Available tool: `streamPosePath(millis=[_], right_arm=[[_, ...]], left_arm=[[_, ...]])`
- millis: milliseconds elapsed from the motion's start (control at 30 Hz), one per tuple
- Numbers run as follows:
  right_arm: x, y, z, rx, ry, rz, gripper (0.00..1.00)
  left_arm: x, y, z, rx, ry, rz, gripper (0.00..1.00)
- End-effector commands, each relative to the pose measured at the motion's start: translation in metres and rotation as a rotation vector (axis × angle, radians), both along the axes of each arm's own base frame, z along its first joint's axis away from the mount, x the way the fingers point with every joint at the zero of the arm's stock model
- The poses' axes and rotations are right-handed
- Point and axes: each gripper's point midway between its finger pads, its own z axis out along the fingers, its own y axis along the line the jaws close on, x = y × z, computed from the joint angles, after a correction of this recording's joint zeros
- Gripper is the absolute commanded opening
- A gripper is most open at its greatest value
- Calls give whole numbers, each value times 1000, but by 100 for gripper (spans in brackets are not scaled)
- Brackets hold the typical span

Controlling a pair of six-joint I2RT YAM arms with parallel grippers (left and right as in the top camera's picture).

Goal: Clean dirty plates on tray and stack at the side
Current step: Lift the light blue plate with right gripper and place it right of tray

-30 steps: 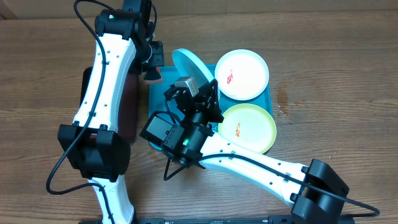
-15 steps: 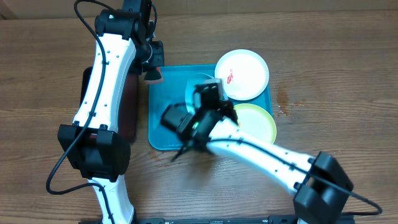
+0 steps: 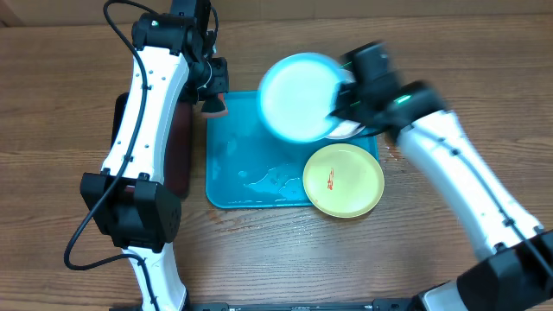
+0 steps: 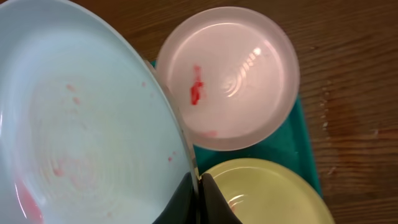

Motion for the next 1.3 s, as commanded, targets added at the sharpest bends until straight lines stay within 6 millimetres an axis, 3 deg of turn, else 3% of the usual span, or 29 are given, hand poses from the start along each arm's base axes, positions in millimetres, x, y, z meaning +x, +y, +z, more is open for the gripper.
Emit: streamPosePath(millis=[0,133,233,433,600,800,1067,1267], right_arm=[[7,-25,12,129,9,45,4],[12,-96,5,129,40,-133,4],[1,-145,-7,159,102,-315,4],[-17,-202,-33,158,157,-473,4],[-28,-222,-56,150,183,-534,4],[-45,-239,-84,24,228,-568,4],[-67,-235,-137,13,272,-571,4],[-66,-236,-160,-1,220,-553,4]], left_arm=[[-5,-3,1,-13,11,-11,4],[-8,-2,0,-11,24,-10,4],[-10,-2,0,-12,33,5,4],[-7,-3,1,-30,31,77,4],[-9,-2,0,-28,36,77,4],[-8,-2,0,-27,31,73,4],[-3,-3,2,-31,12,72,4],[-2,-3,2,-32,8,72,4]])
